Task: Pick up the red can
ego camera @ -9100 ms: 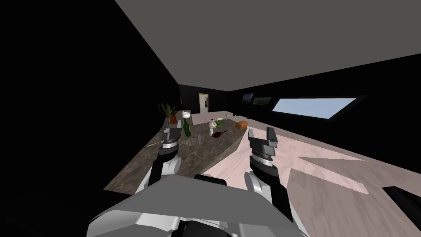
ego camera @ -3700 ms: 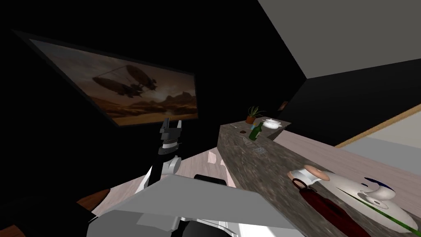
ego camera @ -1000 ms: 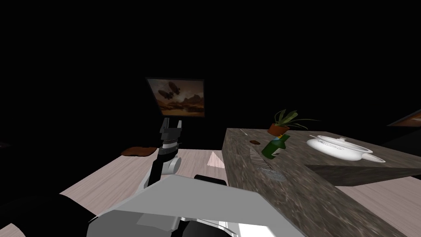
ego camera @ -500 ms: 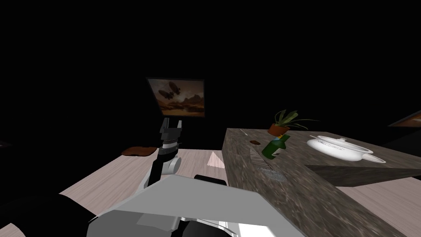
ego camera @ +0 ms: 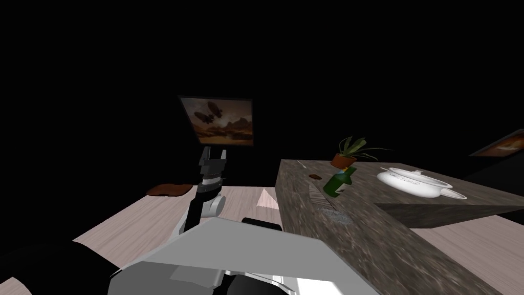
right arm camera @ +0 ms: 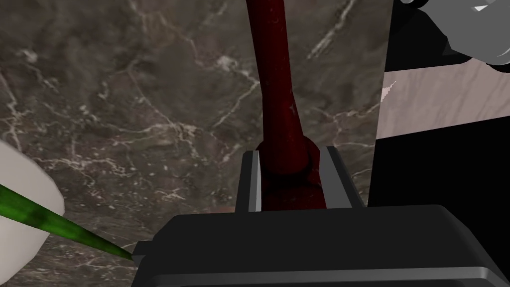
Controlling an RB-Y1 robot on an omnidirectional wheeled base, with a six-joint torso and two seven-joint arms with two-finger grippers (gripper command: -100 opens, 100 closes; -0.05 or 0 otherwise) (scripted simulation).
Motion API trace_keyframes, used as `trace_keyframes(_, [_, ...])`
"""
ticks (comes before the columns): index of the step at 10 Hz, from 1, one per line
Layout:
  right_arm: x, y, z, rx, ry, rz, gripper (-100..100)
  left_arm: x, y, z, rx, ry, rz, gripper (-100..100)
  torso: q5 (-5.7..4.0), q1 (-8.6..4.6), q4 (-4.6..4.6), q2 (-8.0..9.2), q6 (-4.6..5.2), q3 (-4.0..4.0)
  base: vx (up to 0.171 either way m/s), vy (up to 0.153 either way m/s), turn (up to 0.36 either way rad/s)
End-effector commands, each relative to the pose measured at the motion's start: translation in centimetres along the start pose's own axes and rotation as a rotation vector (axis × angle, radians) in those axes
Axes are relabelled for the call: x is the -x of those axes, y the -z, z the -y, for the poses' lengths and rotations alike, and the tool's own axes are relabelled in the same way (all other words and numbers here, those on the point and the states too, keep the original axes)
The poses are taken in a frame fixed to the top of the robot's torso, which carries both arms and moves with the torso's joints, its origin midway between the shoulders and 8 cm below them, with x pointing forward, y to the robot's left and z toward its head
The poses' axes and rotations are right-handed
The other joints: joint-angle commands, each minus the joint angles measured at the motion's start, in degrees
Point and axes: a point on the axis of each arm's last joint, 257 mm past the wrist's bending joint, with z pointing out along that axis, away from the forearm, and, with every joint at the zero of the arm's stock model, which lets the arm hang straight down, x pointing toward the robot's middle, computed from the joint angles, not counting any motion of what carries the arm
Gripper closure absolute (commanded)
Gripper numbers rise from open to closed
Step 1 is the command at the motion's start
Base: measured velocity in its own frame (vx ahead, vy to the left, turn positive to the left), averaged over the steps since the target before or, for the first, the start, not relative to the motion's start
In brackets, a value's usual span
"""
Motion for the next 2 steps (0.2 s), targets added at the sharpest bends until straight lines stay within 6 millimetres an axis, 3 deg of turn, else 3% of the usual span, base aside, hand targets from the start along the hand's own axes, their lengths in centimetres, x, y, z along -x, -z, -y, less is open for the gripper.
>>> trace_keyframes(1, [0.0,0.0,0.0,0.0,0.0,0.0,100,0.0,0.0,0.0,0.0,0.0,0.0,0,0.0,0.0,0.0,0.0,0.0,0.0,0.003,-0.016,-0.001])
trace_keyframes(2, [0.03,0.04,-0.01,0.0,-0.001,0.0,0,0.0,0.0,0.0,0.0,0.0,0.0,0,0.0,0.06,0.01,0.02,0.0,0.01,0.0,0.0,0.0])
